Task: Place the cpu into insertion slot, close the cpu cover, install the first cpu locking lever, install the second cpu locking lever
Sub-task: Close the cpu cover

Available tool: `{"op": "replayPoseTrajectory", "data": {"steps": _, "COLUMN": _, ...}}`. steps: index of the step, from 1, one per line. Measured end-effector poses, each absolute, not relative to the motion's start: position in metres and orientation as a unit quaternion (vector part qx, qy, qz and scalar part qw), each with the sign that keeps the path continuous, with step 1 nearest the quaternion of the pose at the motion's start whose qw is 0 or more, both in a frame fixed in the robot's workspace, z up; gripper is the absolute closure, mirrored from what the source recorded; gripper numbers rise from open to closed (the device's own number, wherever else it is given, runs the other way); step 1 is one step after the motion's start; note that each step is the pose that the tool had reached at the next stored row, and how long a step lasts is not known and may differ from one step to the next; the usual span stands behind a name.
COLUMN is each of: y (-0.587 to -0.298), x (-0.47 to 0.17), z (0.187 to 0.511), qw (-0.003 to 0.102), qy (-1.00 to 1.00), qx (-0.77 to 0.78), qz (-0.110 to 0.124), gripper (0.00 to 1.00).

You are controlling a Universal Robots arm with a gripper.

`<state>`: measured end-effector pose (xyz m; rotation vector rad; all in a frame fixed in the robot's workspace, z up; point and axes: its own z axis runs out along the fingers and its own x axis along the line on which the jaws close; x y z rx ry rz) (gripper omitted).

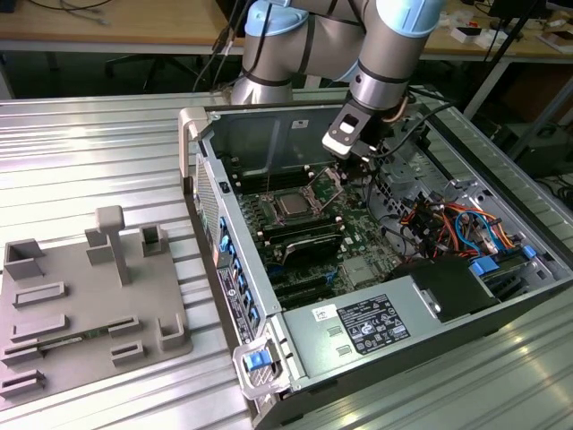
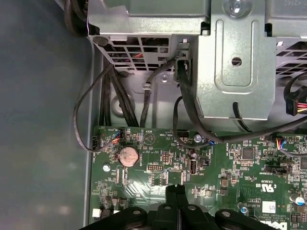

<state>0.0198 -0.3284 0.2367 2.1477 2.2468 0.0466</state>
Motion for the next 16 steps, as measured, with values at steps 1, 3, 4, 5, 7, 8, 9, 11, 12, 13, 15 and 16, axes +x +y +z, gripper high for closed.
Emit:
{"op": "replayPoseTrajectory", "data": {"steps": 1, "y": -0.328, "x": 0.019, "z": 0.237, "qw": 0.017, "qy": 0.723, "qx": 0.691, "qz": 0.015, "gripper": 0.89}}
{"op": "replayPoseTrajectory", "data": {"steps": 3, "y": -0.328, "x": 0.017, "z": 0.237, "qw": 0.017, "qy": 0.723, "qx": 0.691, "qz": 0.015, "gripper": 0.89}}
{"op": "replayPoseTrajectory", "data": {"steps": 4, "y": -0.328, "x": 0.017, "z": 0.237, "qw": 0.017, "qy": 0.723, "qx": 0.691, "qz": 0.015, "gripper": 0.89}}
{"op": "replayPoseTrajectory", "data": {"steps": 5, "y": -0.328, "x": 0.016, "z": 0.237, "qw": 0.017, "qy": 0.723, "qx": 0.691, "qz": 0.015, "gripper": 0.89}}
{"op": "replayPoseTrajectory", "data": {"steps": 7, "y": -0.328, "x": 0.013, "z": 0.237, "qw": 0.017, "qy": 0.723, "qx": 0.691, "qz": 0.015, "gripper": 0.89}}
{"op": "replayPoseTrajectory", "data": {"steps": 8, "y": -0.328, "x": 0.012, "z": 0.237, "qw": 0.017, "qy": 0.723, "qx": 0.691, "qz": 0.015, "gripper": 0.89}}
{"op": "replayPoseTrajectory", "data": {"steps": 9, "y": -0.328, "x": 0.012, "z": 0.237, "qw": 0.017, "qy": 0.723, "qx": 0.691, "qz": 0.015, "gripper": 0.89}}
{"op": "replayPoseTrajectory", "data": {"steps": 11, "y": -0.328, "x": 0.01, "z": 0.237, "qw": 0.017, "qy": 0.723, "qx": 0.691, "qz": 0.015, "gripper": 0.89}}
{"op": "replayPoseTrajectory", "data": {"steps": 12, "y": -0.328, "x": 0.009, "z": 0.237, "qw": 0.017, "qy": 0.723, "qx": 0.691, "qz": 0.015, "gripper": 0.89}}
{"op": "replayPoseTrajectory", "data": {"steps": 13, "y": -0.328, "x": 0.009, "z": 0.237, "qw": 0.017, "qy": 0.723, "qx": 0.691, "qz": 0.015, "gripper": 0.89}}
{"op": "replayPoseTrajectory", "data": {"steps": 15, "y": -0.328, "x": 0.007, "z": 0.237, "qw": 0.017, "qy": 0.723, "qx": 0.691, "qz": 0.015, "gripper": 0.89}}
{"op": "replayPoseTrajectory", "data": {"steps": 16, "y": -0.328, "x": 0.006, "z": 0.237, "qw": 0.017, "qy": 0.723, "qx": 0.691, "qz": 0.015, "gripper": 0.89}}
